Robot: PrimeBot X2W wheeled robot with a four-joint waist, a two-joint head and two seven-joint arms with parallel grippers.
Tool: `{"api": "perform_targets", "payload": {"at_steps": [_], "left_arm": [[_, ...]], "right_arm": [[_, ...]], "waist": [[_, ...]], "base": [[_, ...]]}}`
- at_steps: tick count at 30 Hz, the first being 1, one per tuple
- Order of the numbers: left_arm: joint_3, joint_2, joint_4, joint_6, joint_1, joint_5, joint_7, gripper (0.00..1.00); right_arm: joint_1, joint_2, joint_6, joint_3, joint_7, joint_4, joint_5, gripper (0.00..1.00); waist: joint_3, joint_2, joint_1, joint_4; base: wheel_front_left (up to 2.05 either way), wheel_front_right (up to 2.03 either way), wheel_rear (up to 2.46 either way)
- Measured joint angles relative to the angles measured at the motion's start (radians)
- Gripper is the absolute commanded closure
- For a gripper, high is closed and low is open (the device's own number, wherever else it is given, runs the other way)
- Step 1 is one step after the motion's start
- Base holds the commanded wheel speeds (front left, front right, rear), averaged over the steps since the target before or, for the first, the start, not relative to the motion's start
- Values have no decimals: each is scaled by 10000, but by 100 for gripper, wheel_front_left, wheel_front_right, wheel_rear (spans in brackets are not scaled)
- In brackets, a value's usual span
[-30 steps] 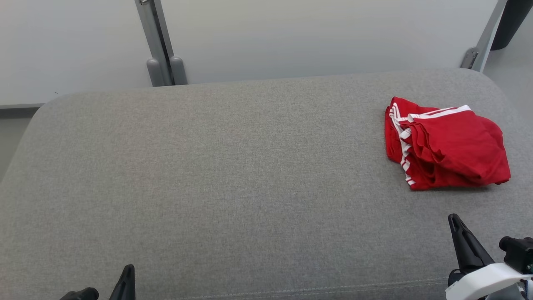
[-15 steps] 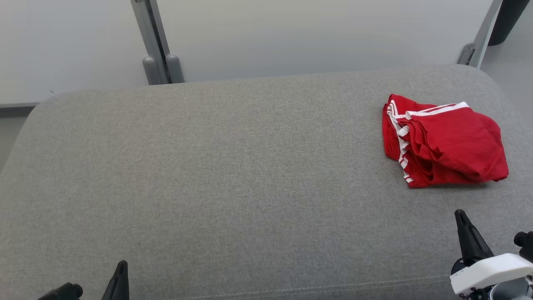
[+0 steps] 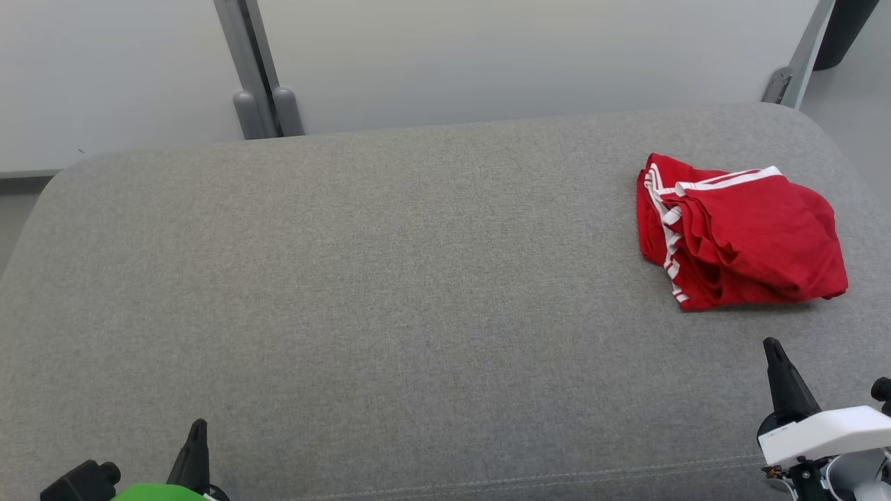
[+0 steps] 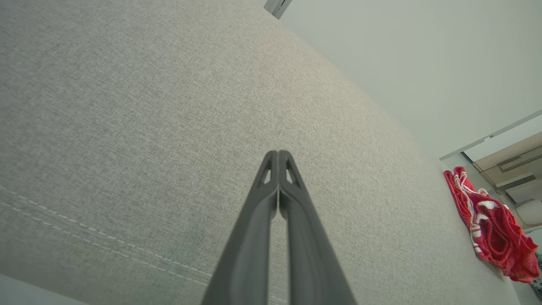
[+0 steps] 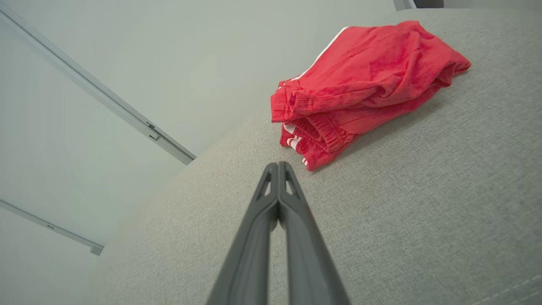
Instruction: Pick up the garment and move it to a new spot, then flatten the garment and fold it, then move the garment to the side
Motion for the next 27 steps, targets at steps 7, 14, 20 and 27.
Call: {"api": "perform_targets", "payload": {"at_steps": [7,14,20,27], "left_arm": [[173,-86,29,-88,-167,-796,261,100],[376,-132,63,-176,-343,-1526,522,100],[546,-232,98,-205,-497,-2161,698,100],[732,-316,128,-276,-678,-2872,980,100]], "right_arm": [[-196,167,40,-163,232,84,872,100],[-384,288,46,-372,495,167,1724,100],[-559,437,121,-514,692,255,2437,100],[-734,566,130,-717,961,334,3313,100]], "waist": [[34,-1,0,-32],[68,0,0,-64],[97,-1,1,-91],[130,0,1,-123]], "base": [[0,0,0],[0,0,0],[0,0,0],[0,0,0]]}}
